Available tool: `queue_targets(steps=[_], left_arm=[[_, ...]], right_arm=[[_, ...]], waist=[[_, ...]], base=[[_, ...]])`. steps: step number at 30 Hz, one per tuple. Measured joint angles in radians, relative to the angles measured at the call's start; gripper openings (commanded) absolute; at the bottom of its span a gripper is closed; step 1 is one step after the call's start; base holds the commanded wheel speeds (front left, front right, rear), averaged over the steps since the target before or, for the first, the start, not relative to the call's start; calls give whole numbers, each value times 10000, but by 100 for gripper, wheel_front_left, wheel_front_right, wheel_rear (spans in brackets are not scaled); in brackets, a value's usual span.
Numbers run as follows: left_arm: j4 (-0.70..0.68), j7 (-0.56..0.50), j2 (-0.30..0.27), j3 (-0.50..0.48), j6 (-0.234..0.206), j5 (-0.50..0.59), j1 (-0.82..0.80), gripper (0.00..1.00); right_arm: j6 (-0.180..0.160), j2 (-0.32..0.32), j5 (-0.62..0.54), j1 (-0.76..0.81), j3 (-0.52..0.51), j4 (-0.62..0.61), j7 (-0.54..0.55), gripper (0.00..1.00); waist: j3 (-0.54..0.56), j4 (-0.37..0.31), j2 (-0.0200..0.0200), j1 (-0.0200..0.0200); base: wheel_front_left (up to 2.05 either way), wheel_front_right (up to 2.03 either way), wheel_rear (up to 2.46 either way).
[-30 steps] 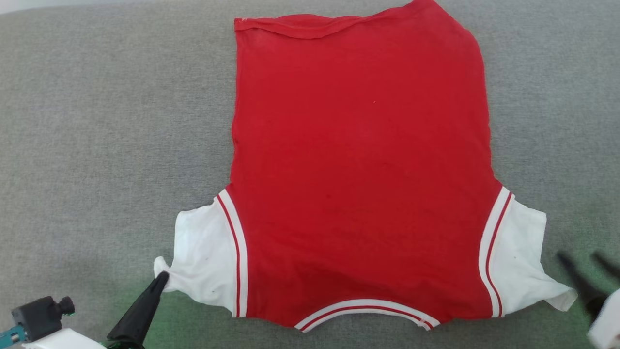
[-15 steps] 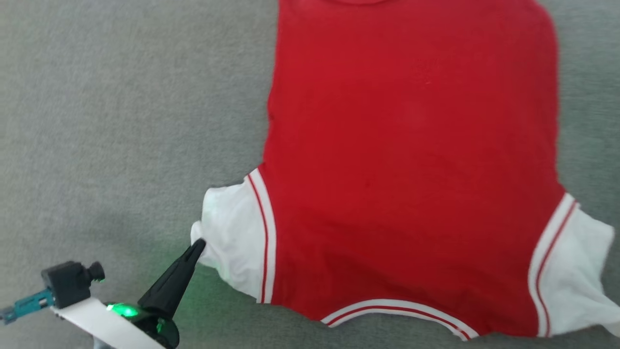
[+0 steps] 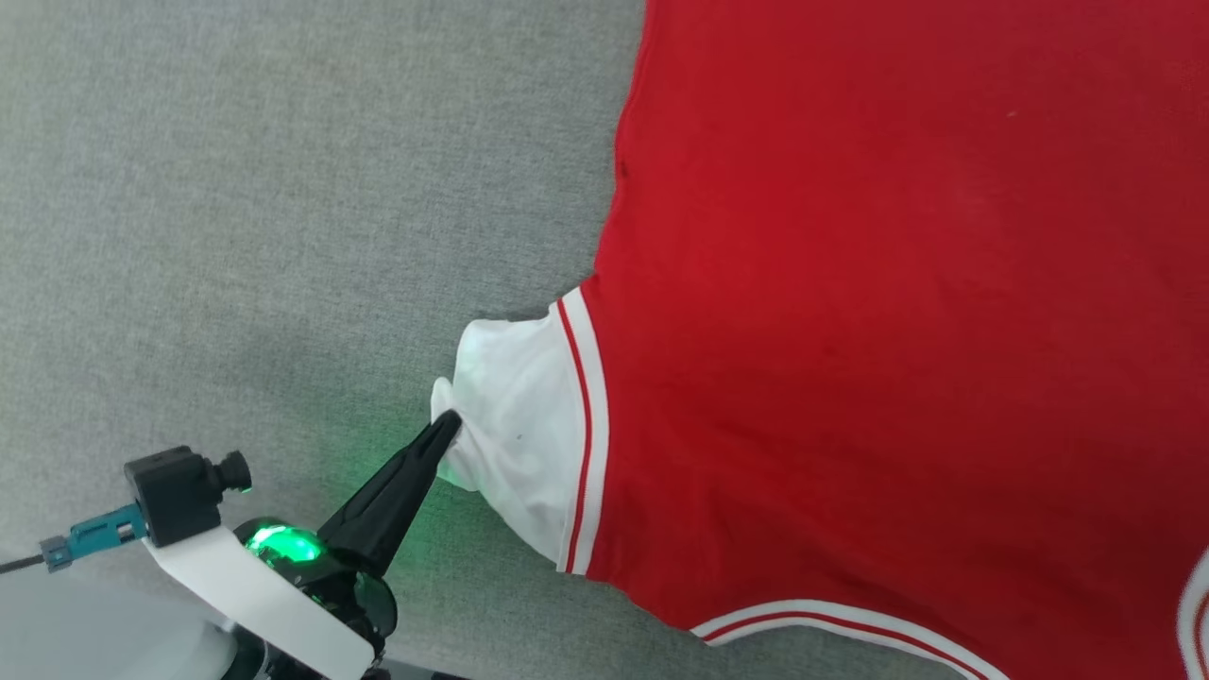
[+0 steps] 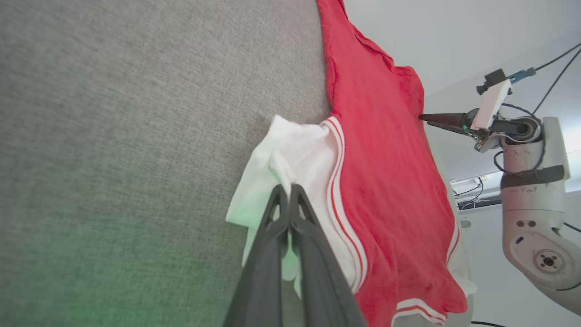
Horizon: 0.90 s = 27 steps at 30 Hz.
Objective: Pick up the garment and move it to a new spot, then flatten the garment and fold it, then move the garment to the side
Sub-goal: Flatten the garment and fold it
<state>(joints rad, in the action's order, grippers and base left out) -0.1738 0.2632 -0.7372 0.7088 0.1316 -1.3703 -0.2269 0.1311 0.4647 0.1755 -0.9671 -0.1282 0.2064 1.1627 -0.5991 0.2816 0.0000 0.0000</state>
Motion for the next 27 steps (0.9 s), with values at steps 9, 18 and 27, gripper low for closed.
queue_targets(steps=[9, 18, 27], left_arm=[[-144, 0, 15, 155, 0, 58, -380, 0], [-84, 0, 15, 107, 0, 46, -442, 0], [-38, 0, -222, -305, 0, 58, 143, 0]], right_arm=[[-4, -520, -554, -696, -180, 516, 639, 95], [0, -815, -688, -769, -230, 706, 184, 0], [0, -479, 431, 291, -184, 424, 182, 0]], waist=[[-531, 339, 0, 0], [-398, 264, 0, 0], [407, -147, 0, 0]], base=[[0, 0, 0], [0, 0, 0], [0, 0, 0]])
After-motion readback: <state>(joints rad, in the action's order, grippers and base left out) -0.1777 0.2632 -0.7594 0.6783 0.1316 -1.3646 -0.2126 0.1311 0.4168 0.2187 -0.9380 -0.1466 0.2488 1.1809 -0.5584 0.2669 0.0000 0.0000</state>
